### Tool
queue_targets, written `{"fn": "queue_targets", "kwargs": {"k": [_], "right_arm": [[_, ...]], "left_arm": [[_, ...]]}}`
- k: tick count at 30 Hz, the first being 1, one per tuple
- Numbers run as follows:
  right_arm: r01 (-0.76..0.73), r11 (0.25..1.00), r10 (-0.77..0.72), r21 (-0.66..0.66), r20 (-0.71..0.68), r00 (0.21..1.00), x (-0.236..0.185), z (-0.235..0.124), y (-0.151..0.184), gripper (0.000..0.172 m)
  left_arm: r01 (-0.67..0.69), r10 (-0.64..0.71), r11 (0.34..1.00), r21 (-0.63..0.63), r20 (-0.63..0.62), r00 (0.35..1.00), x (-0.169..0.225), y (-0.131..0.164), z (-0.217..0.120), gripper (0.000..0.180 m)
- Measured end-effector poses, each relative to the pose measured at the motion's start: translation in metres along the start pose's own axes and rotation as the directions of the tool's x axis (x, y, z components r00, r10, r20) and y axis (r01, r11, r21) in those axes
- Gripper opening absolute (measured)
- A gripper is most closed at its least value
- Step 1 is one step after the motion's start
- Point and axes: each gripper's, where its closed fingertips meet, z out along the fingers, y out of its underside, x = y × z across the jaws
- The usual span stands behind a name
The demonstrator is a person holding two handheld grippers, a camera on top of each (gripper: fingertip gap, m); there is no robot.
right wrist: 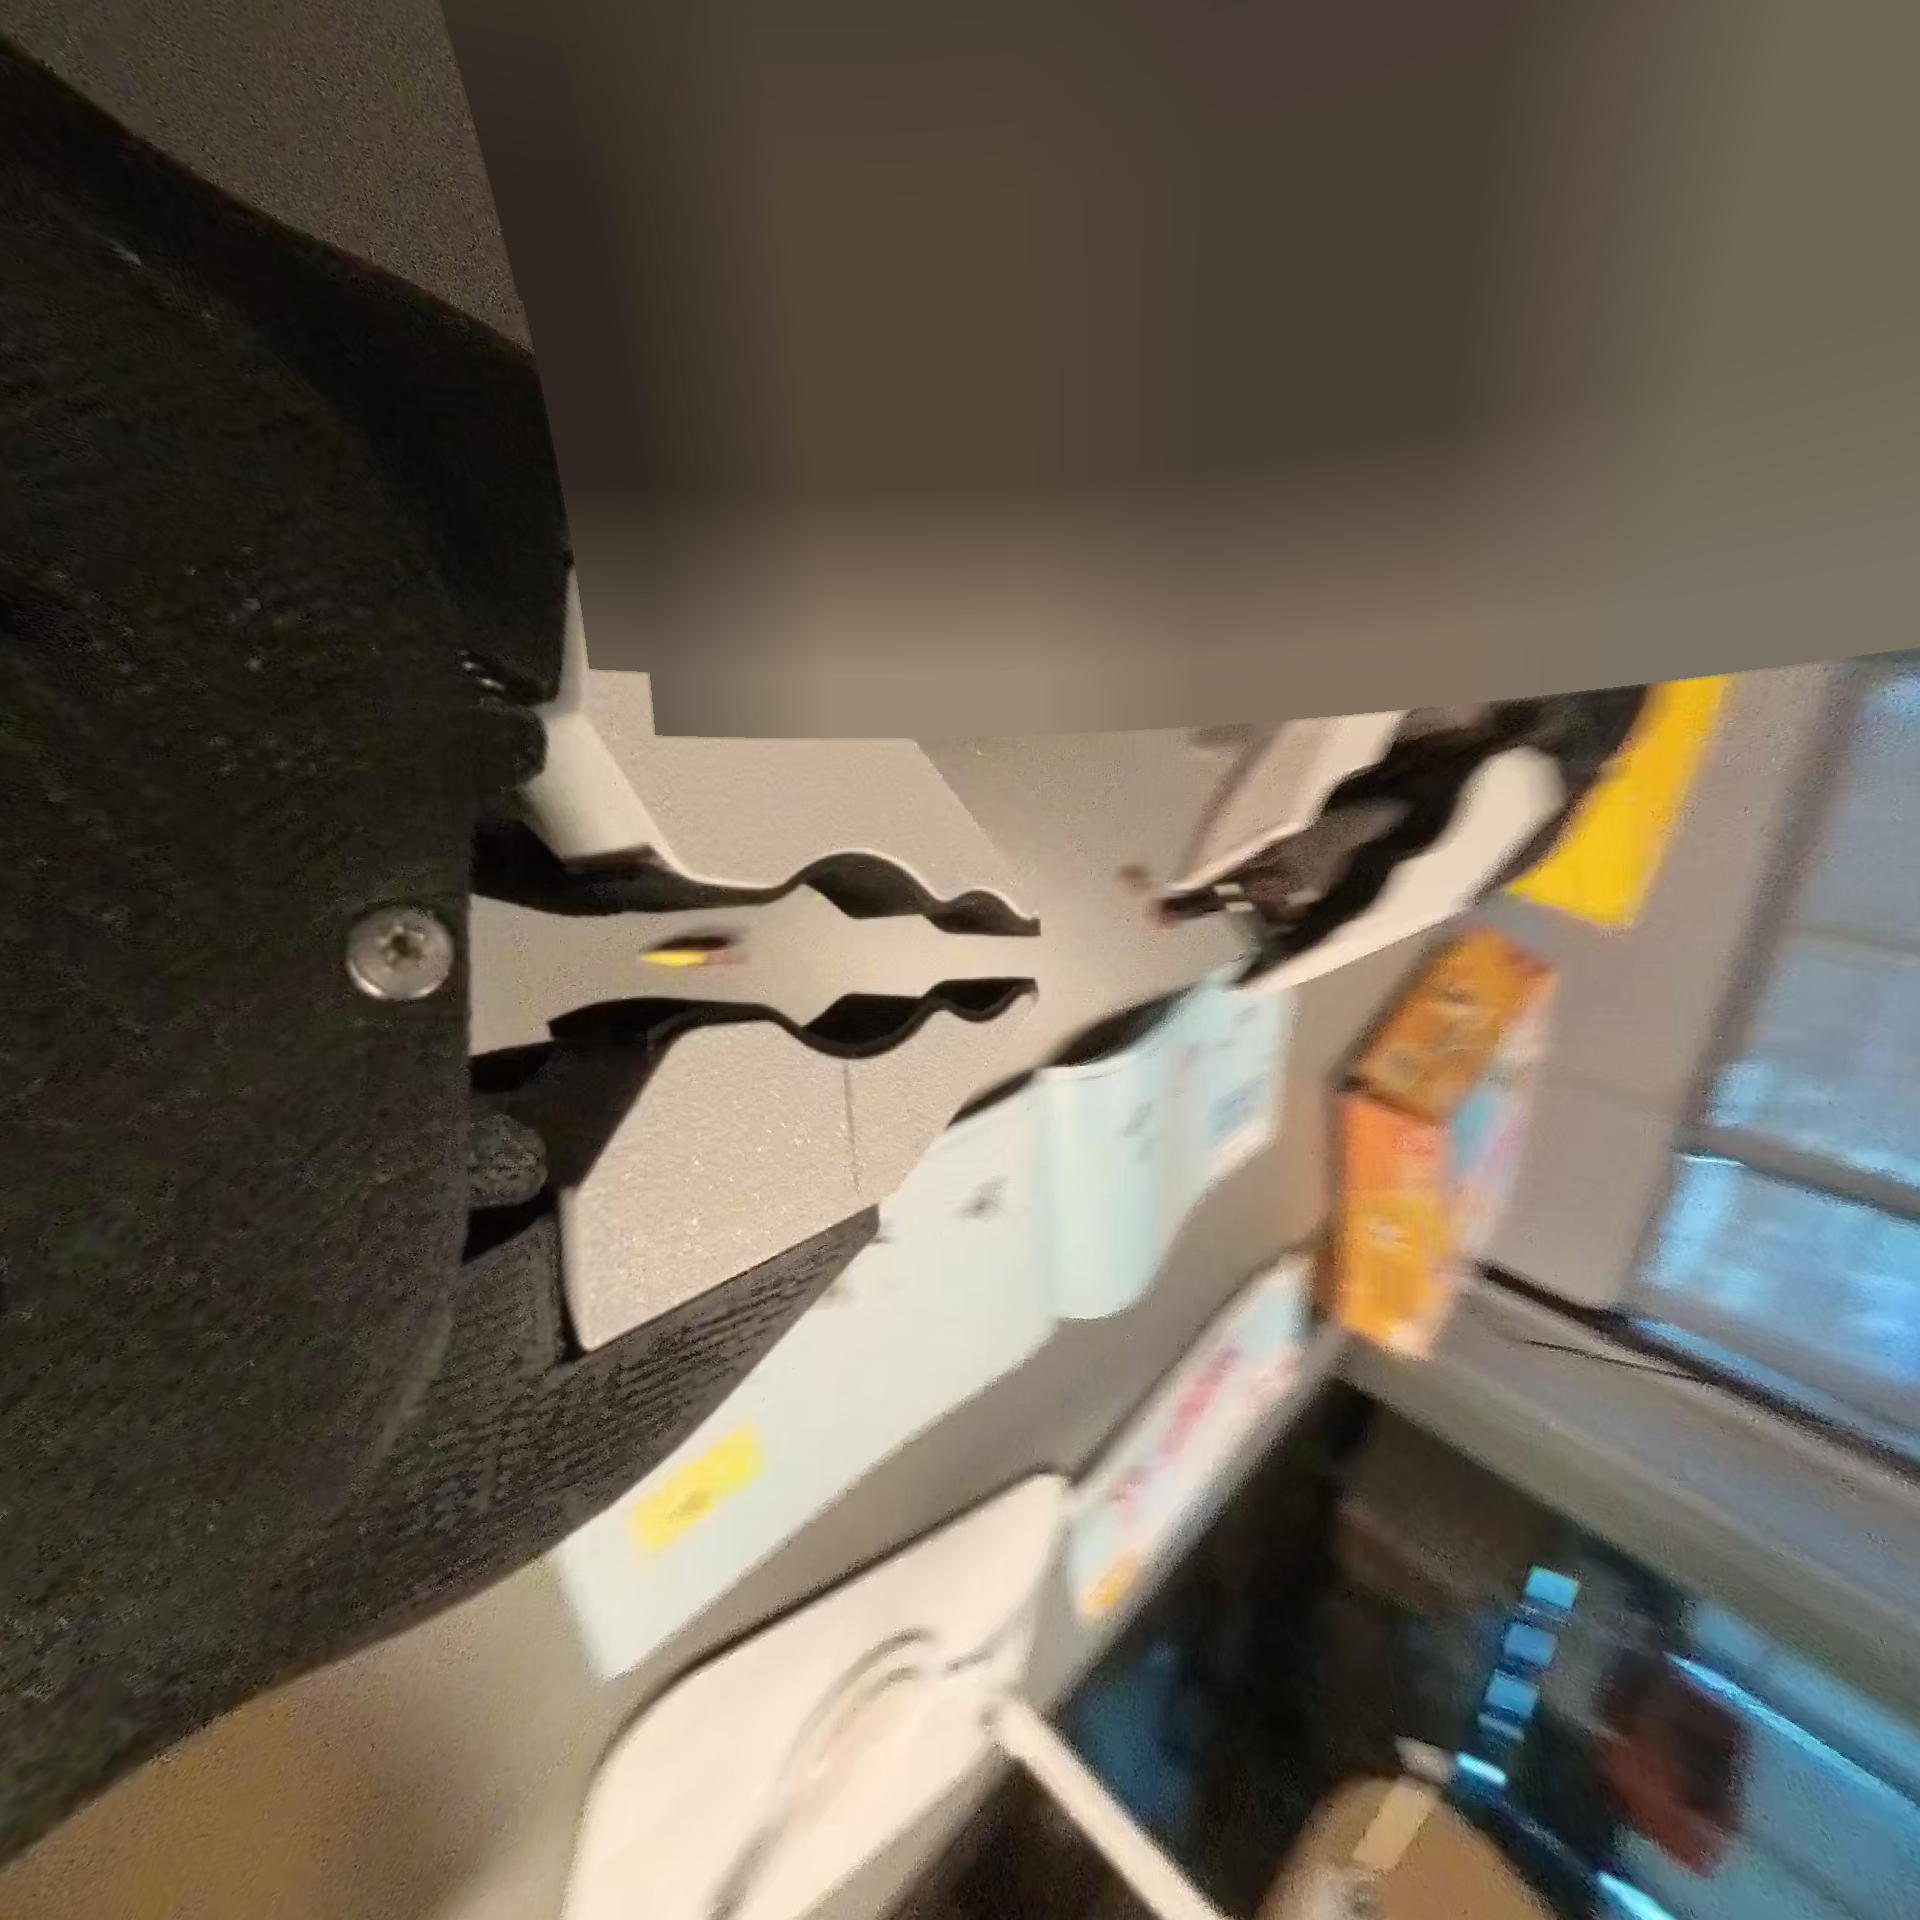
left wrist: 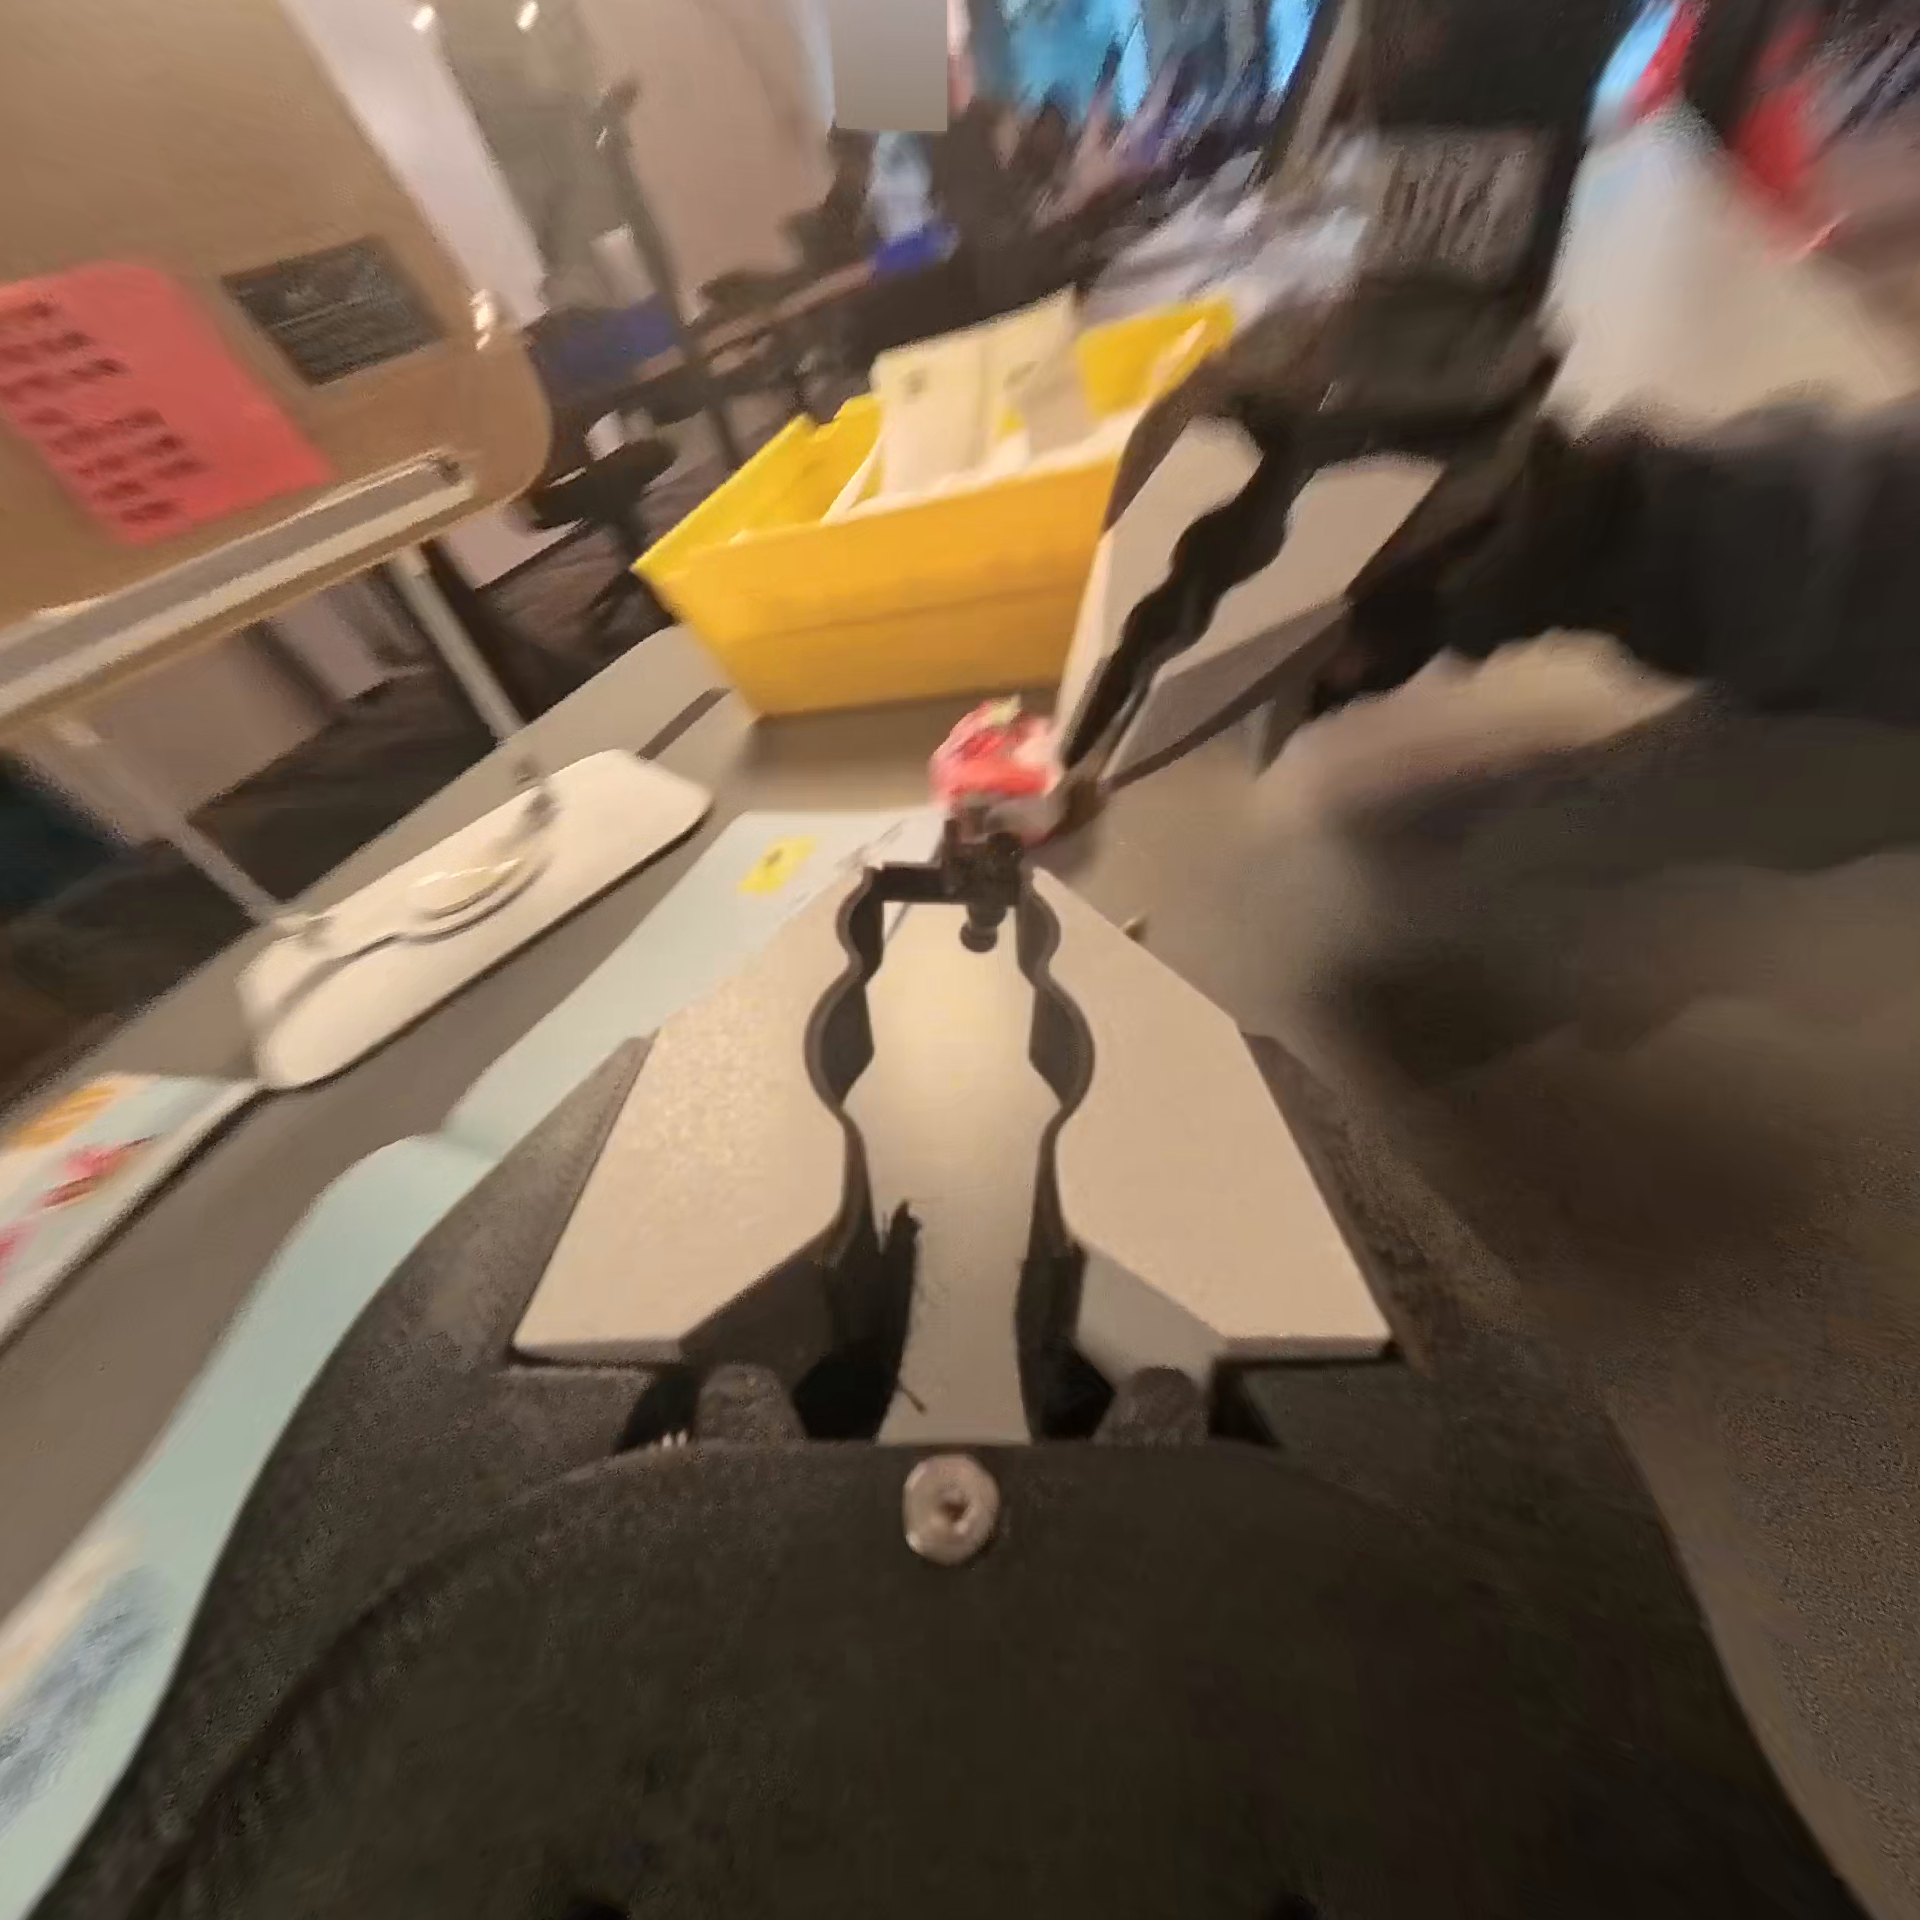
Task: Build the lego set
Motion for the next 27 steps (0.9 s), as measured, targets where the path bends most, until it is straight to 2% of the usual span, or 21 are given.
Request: {"fn": "queue_targets", "kwargs": {"k": [1,3,4,9,14,17,19,24,27], "right_arm": [[-0.026,0.993,0.028,-0.114,0.011,1.0,0.003,-0.005,0.018,0.008],[-0.094,0.955,0.107,-0.283,0.029,0.994,0.004,-0.014,0.048,0.015],[-0.105,0.941,0.116,-0.321,0.015,0.993,0.006,-0.016,0.056,0.016],[-0.093,0.902,0.114,-0.423,0.026,0.993,0.0,-0.009,0.081,0.018],[-0.108,0.883,0.141,-0.457,0.039,0.989,-0.005,-0.004,0.091,0.014],[-0.108,0.883,0.142,-0.456,0.042,0.989,-0.006,-0.002,0.091,0.004],[-0.057,0.887,0.079,-0.458,0.029,0.996,-0.003,0.0,0.09,0.004],[0.031,0.928,-0.029,-0.371,0.011,1.0,-0.003,0.007,0.065,0.003],[0.048,0.944,-0.052,-0.326,-0.006,0.999,-0.004,0.013,0.055,0.003]], "left_arm": [[-0.07,0.074,0.996,-0.063,0.05,0.996,-0.006,0.008,0.001,0.024],[-0.197,0.218,0.965,-0.173,0.108,0.97,-0.012,0.021,0.003,0.024],[-0.253,0.282,0.942,-0.219,0.116,0.952,-0.013,0.027,0.004,0.024],[-0.458,0.512,0.825,-0.33,0.096,0.853,-0.007,0.043,0.011,0.025],[-0.514,0.566,0.793,-0.326,0.082,0.821,-0.001,0.044,0.014,0.025],[-0.546,0.602,0.768,-0.334,0.087,0.794,-0.002,0.046,0.015,0.025],[-0.563,0.618,0.754,-0.339,0.076,0.782,0.0,0.048,0.016,0.025],[-0.549,0.607,0.756,-0.355,0.068,0.792,-0.001,0.054,0.017,0.025],[-0.511,0.572,0.781,-0.359,0.083,0.816,-0.003,0.056,0.018,0.025]]}}
